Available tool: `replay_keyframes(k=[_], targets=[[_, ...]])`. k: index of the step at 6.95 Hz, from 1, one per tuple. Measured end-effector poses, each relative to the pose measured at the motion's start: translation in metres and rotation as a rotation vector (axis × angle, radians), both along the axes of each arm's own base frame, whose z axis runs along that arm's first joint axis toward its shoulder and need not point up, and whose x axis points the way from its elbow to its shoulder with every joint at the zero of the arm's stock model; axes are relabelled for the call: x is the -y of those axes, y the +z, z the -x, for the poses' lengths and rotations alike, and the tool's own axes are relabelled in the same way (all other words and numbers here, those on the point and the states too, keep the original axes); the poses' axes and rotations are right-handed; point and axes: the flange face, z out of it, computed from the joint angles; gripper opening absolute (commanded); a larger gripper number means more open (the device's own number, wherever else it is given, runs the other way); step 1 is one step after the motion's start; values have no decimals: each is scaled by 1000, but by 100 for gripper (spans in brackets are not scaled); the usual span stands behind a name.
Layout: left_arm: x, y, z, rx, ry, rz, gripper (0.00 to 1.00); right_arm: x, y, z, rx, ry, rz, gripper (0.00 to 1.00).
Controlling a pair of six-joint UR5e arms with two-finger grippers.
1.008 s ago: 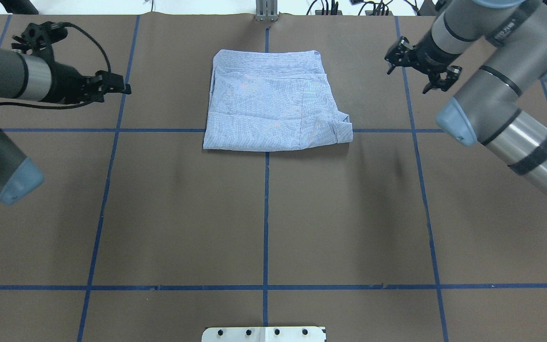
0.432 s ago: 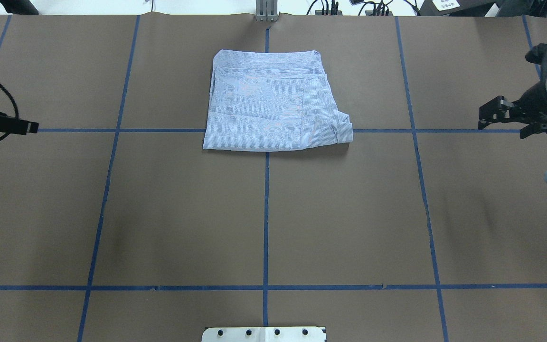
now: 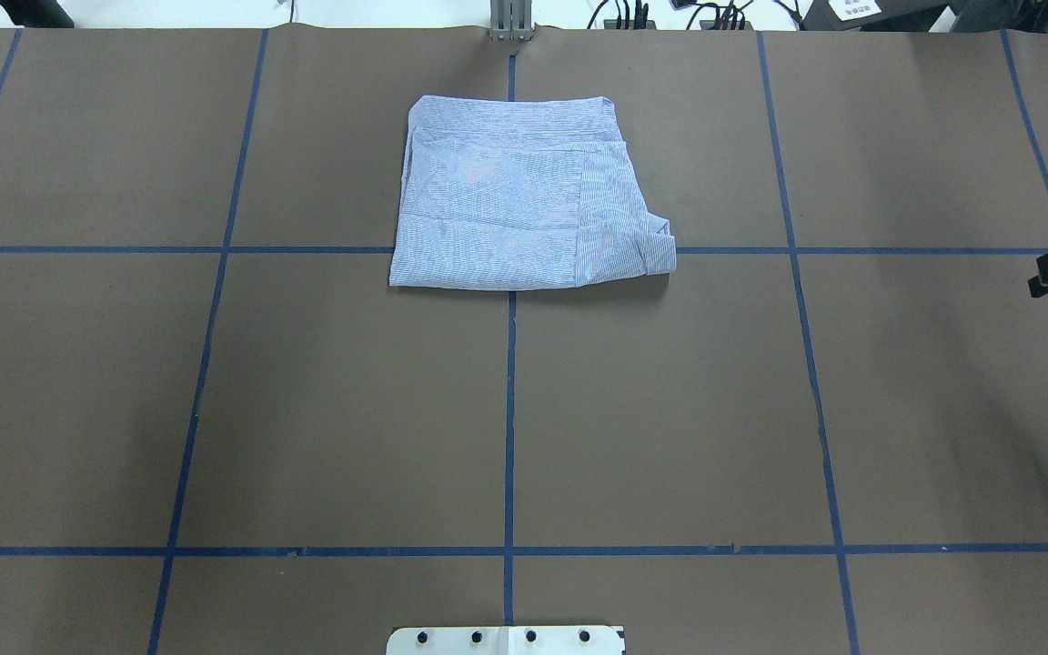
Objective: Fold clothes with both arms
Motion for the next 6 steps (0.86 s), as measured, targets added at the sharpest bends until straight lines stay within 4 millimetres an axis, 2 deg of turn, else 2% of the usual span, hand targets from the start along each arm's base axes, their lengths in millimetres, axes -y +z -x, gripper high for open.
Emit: replay_keyframes(k=[1, 3, 5, 6], targets=[[-5, 16, 23, 45, 14, -6, 99, -12, 15, -21, 5, -27, -17, 100], [-6, 41, 58, 52, 22, 57, 99, -24, 28, -49, 37, -41, -28, 100], [-3, 60, 81, 60, 33, 59, 99, -25, 33, -62, 42, -41, -38, 100], [-1, 63, 85, 62, 34, 58, 99, -27, 35, -65, 42, -43, -42, 100]])
